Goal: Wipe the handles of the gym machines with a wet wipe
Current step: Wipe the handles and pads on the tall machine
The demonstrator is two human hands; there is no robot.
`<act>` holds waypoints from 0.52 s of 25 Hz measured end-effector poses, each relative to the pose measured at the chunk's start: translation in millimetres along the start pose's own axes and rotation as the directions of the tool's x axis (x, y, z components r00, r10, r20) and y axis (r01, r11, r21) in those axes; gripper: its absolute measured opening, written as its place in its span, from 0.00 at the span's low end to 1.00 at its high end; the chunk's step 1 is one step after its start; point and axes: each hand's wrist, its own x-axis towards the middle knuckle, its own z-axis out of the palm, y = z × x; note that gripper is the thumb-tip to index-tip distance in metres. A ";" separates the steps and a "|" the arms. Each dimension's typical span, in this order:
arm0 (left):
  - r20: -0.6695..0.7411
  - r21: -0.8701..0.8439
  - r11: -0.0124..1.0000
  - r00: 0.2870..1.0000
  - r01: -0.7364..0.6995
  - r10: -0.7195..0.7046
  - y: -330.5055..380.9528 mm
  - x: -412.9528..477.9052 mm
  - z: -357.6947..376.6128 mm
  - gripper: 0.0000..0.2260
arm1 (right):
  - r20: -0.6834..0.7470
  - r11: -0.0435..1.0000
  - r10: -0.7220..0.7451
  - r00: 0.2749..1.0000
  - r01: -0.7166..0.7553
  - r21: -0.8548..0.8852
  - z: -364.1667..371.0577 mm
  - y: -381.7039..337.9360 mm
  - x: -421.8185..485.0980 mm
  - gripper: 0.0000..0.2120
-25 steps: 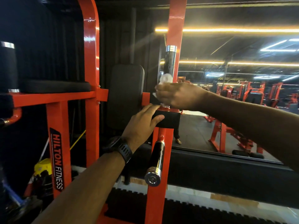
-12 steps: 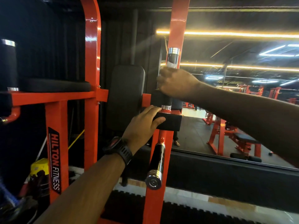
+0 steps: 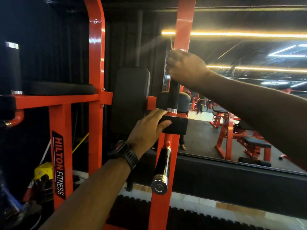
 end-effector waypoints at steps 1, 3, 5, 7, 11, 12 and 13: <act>-0.005 -0.007 1.000 1.000 -0.003 0.003 -0.7 0.4 0.0 0.22 | -0.040 0.998 0.064 0.997 -0.064 0.002 4.9 -2.0 -1.7 0.22; -0.007 -0.033 0.999 1.000 -0.007 0.006 -0.5 -1.4 -0.7 0.22 | -0.050 0.963 0.259 0.965 -0.253 0.095 19.5 -15.0 -7.0 0.22; -0.016 -0.036 0.999 1.000 -0.010 0.010 -0.1 -1.8 -1.1 0.22 | 0.062 0.855 0.427 0.902 -0.425 0.297 19.9 -31.6 -12.0 0.31; -0.019 -0.031 1.000 1.000 -0.004 0.003 -0.2 -0.3 -0.8 0.21 | 0.143 0.645 0.594 0.792 -0.575 0.504 4.0 -43.2 -4.2 0.37; -0.005 -0.021 1.000 1.000 0.013 -0.013 0.4 -0.4 0.6 0.22 | 0.244 0.231 0.806 0.539 -0.666 0.709 -24.4 -57.0 11.0 0.32; -0.010 -0.019 1.000 1.000 0.015 -0.015 0.9 -0.1 0.4 0.22 | 0.310 0.099 0.825 0.473 -0.660 0.745 -26.7 -56.7 11.3 0.30; -0.013 -0.020 1.000 1.000 0.016 -0.016 1.0 -0.1 0.2 0.22 | 0.358 -0.005 0.833 0.422 -0.642 0.767 -24.7 -56.0 12.2 0.27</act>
